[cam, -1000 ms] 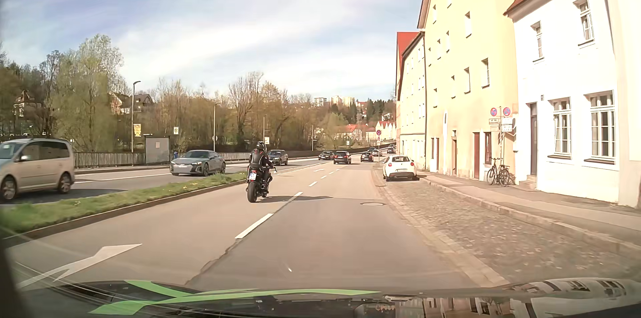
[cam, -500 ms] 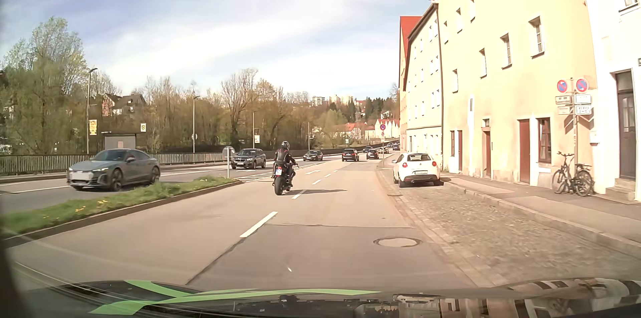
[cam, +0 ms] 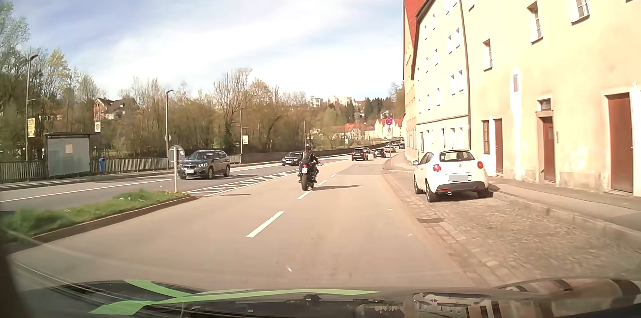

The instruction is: Follow the waypoints while adhering to traffic rules and regulations

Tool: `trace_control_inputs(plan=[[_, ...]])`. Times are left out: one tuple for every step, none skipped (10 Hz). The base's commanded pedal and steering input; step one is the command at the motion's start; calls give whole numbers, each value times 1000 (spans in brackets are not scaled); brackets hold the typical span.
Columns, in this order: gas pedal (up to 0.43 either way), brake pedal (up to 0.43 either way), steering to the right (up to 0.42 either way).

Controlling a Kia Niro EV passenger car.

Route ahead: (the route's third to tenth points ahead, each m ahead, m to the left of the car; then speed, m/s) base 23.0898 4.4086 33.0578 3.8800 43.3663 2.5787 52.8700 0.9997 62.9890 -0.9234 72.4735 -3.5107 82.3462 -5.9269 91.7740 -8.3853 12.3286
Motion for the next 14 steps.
trace_control_inputs(plan=[[59, 0, 6], [59, 0, 9], [59, 0, 9], [59, 0, 8], [59, 0, 8], [59, 0, 8], [59, 0, 8], [59, 0, 8], [59, 0, 8], [59, 0, 9], [59, 0, 10], [59, 0, 10], [59, 0, 10], [59, 0, 10]])
